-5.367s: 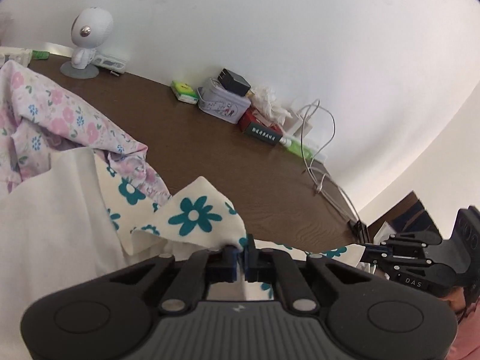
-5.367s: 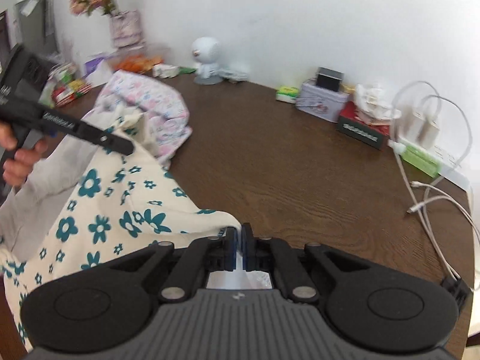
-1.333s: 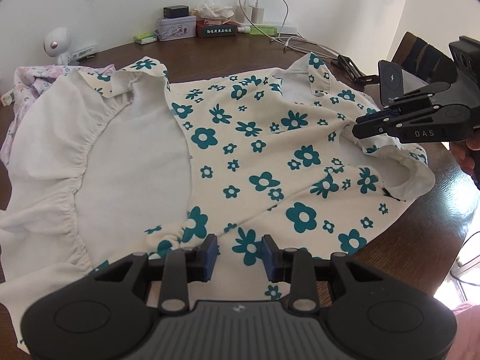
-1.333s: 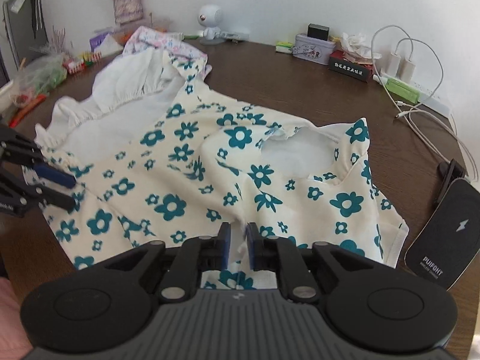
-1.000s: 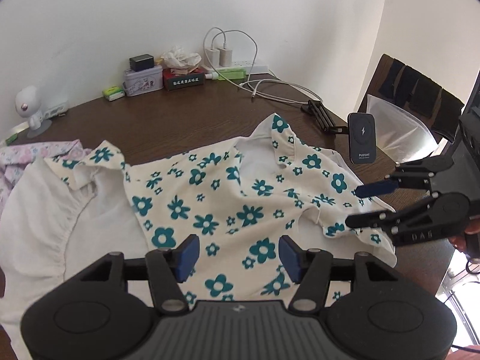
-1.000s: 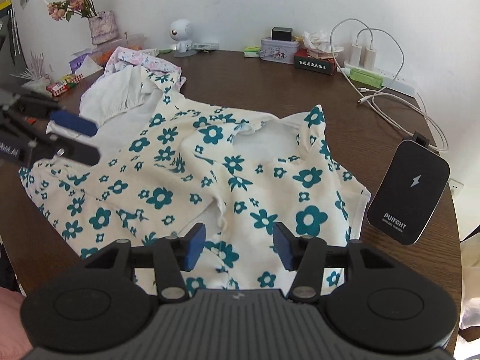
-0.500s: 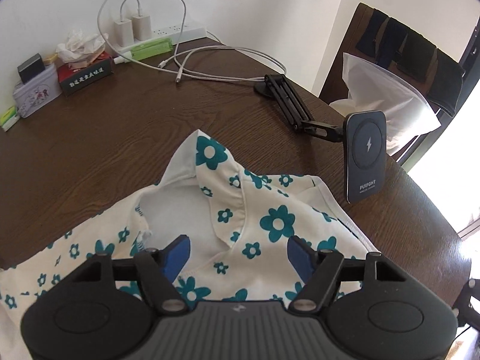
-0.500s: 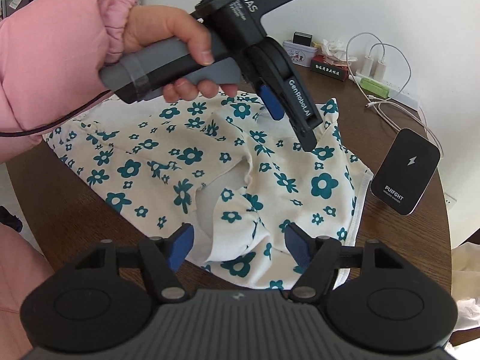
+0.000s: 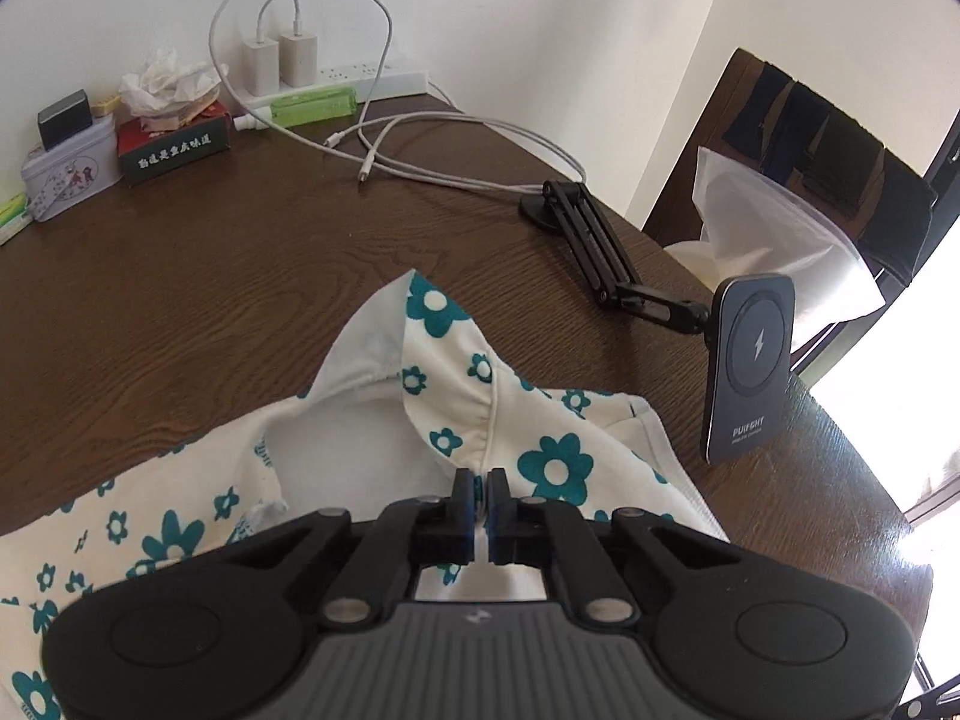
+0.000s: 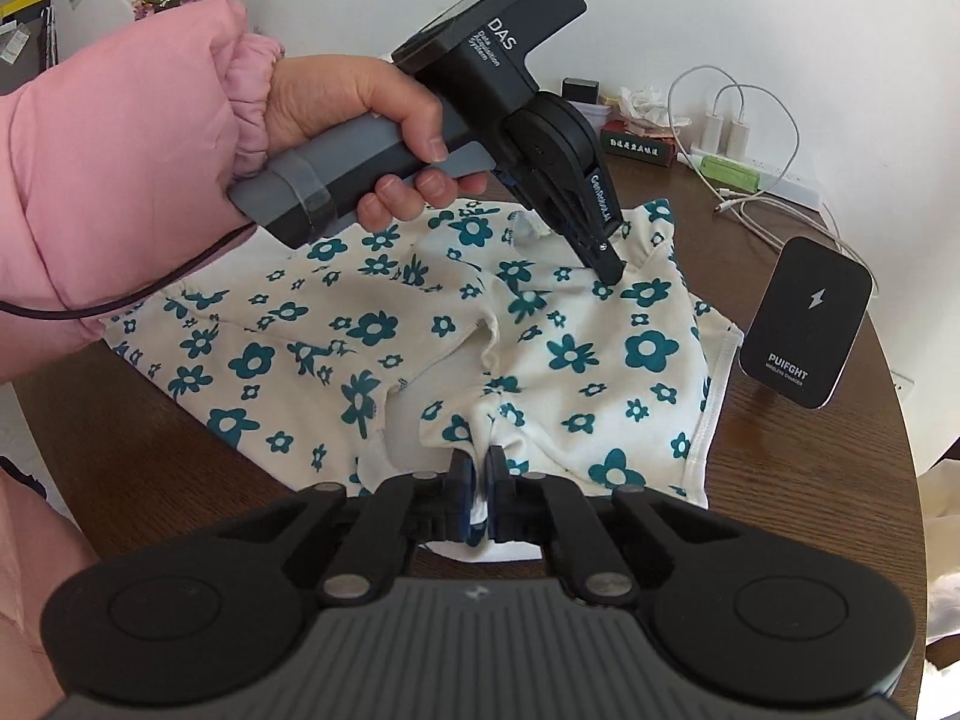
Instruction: Fold clothes
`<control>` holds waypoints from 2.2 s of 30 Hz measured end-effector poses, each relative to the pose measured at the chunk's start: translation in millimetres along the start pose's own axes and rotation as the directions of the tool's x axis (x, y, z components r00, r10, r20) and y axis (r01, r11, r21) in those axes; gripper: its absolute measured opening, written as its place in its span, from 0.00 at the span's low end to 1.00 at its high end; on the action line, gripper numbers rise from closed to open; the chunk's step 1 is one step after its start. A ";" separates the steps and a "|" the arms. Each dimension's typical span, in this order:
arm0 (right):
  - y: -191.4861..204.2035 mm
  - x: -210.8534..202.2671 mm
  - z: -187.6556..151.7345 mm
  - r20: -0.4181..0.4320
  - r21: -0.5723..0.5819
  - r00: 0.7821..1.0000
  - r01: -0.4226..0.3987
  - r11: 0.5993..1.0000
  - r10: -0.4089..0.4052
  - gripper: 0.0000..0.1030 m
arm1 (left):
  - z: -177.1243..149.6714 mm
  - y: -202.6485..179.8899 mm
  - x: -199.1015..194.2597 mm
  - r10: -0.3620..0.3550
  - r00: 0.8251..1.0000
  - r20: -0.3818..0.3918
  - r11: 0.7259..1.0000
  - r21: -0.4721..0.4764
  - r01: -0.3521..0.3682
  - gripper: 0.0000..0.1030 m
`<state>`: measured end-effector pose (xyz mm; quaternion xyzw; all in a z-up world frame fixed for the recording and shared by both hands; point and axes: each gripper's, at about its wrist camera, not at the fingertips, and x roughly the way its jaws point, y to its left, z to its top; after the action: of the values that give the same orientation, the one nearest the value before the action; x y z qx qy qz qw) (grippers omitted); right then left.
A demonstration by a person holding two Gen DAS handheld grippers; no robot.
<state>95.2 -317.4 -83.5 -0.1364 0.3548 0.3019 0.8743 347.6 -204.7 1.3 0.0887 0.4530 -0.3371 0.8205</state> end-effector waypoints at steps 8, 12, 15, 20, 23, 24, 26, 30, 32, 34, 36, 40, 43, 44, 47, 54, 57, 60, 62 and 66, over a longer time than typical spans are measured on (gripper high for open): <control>-11.1 -7.2 -6.8 0.051 0.105 0.996 -0.072 0.992 0.067 0.23 | 4.7 9.9 8.9 -0.022 1.000 0.001 0.998 -0.060 0.022 0.03; -31.6 -29.3 -13.3 0.114 0.183 0.992 -0.065 0.981 0.044 0.49 | 3.4 20.5 8.9 -0.059 0.998 0.013 0.991 -0.121 0.061 0.26; -60.8 -35.9 -23.7 0.100 0.254 0.995 0.003 0.967 -0.029 0.50 | 6.8 23.0 3.8 -0.051 0.998 0.032 0.992 -0.116 0.054 0.55; -102.9 -20.1 -38.6 0.068 0.355 0.997 -0.046 0.934 0.023 0.50 | 20.0 23.4 12.5 -0.043 0.999 0.018 0.991 -0.125 0.045 0.55; -107.0 -7.3 -39.8 0.053 0.358 0.997 -0.077 0.931 0.061 0.50 | 26.7 24.7 23.2 -0.031 0.999 0.009 0.988 -0.152 0.032 0.55; -107.5 -3.8 -39.9 0.047 0.355 0.997 -0.079 0.931 0.067 0.50 | 28.6 25.9 26.8 -0.030 1.000 0.007 0.986 -0.167 0.031 0.55; -107.9 0.4 -40.2 0.045 0.358 0.995 -0.096 0.929 0.085 0.47 | 31.3 29.6 32.0 -0.042 0.999 0.008 0.978 -0.205 0.042 0.55; -108.0 2.0 -41.5 0.057 0.369 0.992 -0.127 0.921 0.114 0.30 | 34.8 32.4 38.6 -0.039 0.999 0.010 0.972 -0.233 0.040 0.53; -108.8 2.5 -42.6 0.057 0.372 0.991 -0.136 0.918 0.124 0.19 | 35.1 31.7 40.6 -0.046 0.999 0.016 0.973 -0.228 0.048 0.39; -108.8 2.2 -44.0 0.056 0.371 0.990 -0.144 0.918 0.132 0.11 | 34.5 30.4 41.3 -0.063 0.998 0.027 0.974 -0.215 0.068 0.13; -107.1 -0.9 -46.2 0.058 0.370 0.989 -0.146 0.918 0.134 0.09 | 33.9 27.0 38.6 -0.082 0.995 0.048 0.978 -0.190 0.090 0.08; -104.7 -7.6 -49.8 0.063 0.373 0.990 -0.142 0.917 0.128 0.07 | 36.2 22.2 25.3 -0.076 0.989 0.130 0.981 -0.167 0.097 0.06; -104.0 -8.4 -50.8 0.065 0.375 0.989 -0.145 0.916 0.130 0.07 | 38.1 24.5 22.7 -0.091 0.983 0.161 0.977 -0.175 0.119 0.06; -104.4 -7.2 -50.7 0.062 0.376 0.990 -0.141 0.916 0.127 0.08 | 37.5 24.4 25.9 -0.087 0.986 0.141 0.978 -0.174 0.111 0.07; -108.7 -9.0 -46.3 0.076 0.385 0.990 -0.140 0.912 0.120 0.17 | 32.8 23.8 34.6 -0.060 0.995 0.076 0.982 -0.173 0.073 0.17; -119.4 -29.1 -24.8 0.157 0.365 0.985 -0.124 0.923 0.070 0.35 | 13.9 41.1 -7.5 -0.037 0.993 0.111 0.981 -0.183 0.057 0.50; -115.4 -28.7 -16.7 0.172 0.339 0.982 -0.132 0.931 0.077 0.35 | -9.8 35.4 -41.9 0.032 0.991 0.127 0.995 -0.093 -0.021 0.52; -98.2 -15.4 -11.5 0.157 0.285 0.981 -0.152 0.946 0.111 0.35 | -49.0 25.2 -71.2 0.101 0.988 0.114 0.995 0.013 -0.103 0.52; -85.7 -4.9 -7.9 0.139 0.255 0.982 -0.161 0.953 0.129 0.35 | -78.7 25.4 -86.6 0.116 0.988 0.102 0.992 0.040 -0.120 0.51; -66.4 11.9 1.1 0.118 0.230 0.982 -0.174 0.957 0.150 0.35 | -133.8 34.9 -112.2 0.170 0.983 0.071 0.985 0.028 -0.173 0.40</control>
<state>144.0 -363.6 -89.5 0.0148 0.3549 0.3340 0.8731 237.6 -64.9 9.1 0.1300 0.4095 -0.2758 0.8599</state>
